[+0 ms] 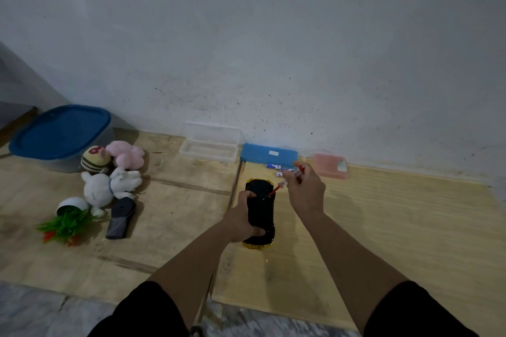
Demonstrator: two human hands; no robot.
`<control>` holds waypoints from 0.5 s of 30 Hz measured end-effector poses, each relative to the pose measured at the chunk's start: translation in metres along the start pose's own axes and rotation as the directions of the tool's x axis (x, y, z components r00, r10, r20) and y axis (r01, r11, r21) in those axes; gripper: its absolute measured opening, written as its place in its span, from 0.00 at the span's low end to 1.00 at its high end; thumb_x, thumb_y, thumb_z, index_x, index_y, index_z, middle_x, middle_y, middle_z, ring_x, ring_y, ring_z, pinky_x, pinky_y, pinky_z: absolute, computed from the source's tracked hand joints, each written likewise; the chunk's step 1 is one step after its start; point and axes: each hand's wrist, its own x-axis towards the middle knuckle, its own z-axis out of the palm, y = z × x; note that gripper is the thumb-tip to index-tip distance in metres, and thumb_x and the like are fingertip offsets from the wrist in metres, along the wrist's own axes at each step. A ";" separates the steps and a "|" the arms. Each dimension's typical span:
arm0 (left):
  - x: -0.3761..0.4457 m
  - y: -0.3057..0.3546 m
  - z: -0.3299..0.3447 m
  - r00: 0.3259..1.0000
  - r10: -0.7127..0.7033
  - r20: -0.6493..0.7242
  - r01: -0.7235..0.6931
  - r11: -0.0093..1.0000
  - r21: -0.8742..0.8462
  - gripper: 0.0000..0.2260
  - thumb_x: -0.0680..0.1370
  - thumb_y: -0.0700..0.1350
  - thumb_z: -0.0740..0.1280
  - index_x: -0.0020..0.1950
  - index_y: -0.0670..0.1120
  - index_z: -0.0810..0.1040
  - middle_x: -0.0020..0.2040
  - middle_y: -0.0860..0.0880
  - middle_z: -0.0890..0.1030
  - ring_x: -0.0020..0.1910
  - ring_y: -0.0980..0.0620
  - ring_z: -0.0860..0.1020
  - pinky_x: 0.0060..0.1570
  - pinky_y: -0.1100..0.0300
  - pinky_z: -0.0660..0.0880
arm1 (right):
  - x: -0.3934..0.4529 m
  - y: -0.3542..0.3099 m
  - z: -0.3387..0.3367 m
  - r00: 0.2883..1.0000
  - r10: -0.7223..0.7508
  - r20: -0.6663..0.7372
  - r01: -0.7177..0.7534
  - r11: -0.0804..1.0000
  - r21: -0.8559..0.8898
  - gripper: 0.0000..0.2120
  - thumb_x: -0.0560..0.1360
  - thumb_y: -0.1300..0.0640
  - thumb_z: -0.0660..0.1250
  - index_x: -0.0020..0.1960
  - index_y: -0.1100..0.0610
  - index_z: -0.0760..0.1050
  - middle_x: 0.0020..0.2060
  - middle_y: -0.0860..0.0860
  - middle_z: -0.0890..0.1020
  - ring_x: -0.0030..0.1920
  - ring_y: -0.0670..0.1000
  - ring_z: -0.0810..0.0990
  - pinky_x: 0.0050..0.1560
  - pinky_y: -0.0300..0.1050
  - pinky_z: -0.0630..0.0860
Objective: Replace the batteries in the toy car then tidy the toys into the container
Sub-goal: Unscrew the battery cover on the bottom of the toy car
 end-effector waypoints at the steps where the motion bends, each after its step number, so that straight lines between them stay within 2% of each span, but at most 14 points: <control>1: 0.000 0.000 0.000 1.000 0.006 0.000 -0.006 1.000 -0.002 0.41 0.68 0.38 0.76 0.71 0.49 0.52 0.66 0.43 0.69 0.62 0.45 0.72 0.60 0.50 0.75 | 0.000 0.000 -0.001 1.000 0.006 -0.008 -0.006 1.000 -0.002 0.18 0.76 0.54 0.66 0.63 0.59 0.72 0.52 0.56 0.82 0.50 0.53 0.80 0.50 0.38 0.70; 7: -0.002 -0.001 -0.002 1.000 0.006 0.004 -0.006 0.999 -0.035 0.41 0.67 0.38 0.76 0.70 0.49 0.53 0.66 0.44 0.69 0.63 0.45 0.72 0.61 0.49 0.75 | 0.001 0.003 -0.001 1.000 0.002 -0.004 -0.002 1.000 -0.028 0.17 0.76 0.53 0.65 0.62 0.60 0.72 0.49 0.57 0.83 0.48 0.52 0.79 0.48 0.38 0.70; 8: -0.003 -0.002 -0.002 1.000 0.003 0.011 -0.003 0.999 -0.046 0.41 0.67 0.38 0.76 0.70 0.49 0.53 0.66 0.44 0.69 0.63 0.44 0.72 0.61 0.49 0.75 | 0.001 0.002 -0.001 1.000 -0.020 0.020 0.021 0.999 -0.037 0.17 0.77 0.54 0.65 0.63 0.60 0.72 0.49 0.56 0.82 0.47 0.52 0.80 0.47 0.36 0.70; 10: -0.004 -0.004 -0.002 1.000 -0.001 0.023 0.002 0.999 -0.047 0.41 0.67 0.38 0.76 0.70 0.49 0.53 0.65 0.43 0.70 0.63 0.45 0.72 0.60 0.50 0.75 | -0.001 -0.001 -0.003 0.992 -0.075 0.102 0.079 0.996 -0.042 0.17 0.78 0.58 0.63 0.65 0.60 0.69 0.48 0.55 0.81 0.41 0.47 0.78 0.41 0.26 0.69; 12: -0.005 -0.006 -0.002 0.999 -0.002 0.033 0.003 0.999 -0.036 0.40 0.67 0.38 0.76 0.70 0.48 0.53 0.65 0.43 0.70 0.62 0.45 0.72 0.59 0.52 0.75 | -0.003 -0.005 -0.003 0.972 -0.120 0.203 0.132 0.990 -0.047 0.20 0.78 0.63 0.61 0.69 0.58 0.64 0.47 0.55 0.82 0.39 0.45 0.76 0.37 0.19 0.67; 15: -0.007 -0.008 -0.001 0.999 -0.008 0.036 0.010 0.999 -0.045 0.40 0.67 0.38 0.76 0.69 0.48 0.54 0.65 0.43 0.69 0.62 0.45 0.72 0.59 0.53 0.75 | -0.003 -0.007 0.000 0.929 -0.175 0.326 0.218 0.971 -0.099 0.23 0.78 0.66 0.58 0.71 0.54 0.59 0.46 0.55 0.82 0.42 0.46 0.77 0.38 0.23 0.69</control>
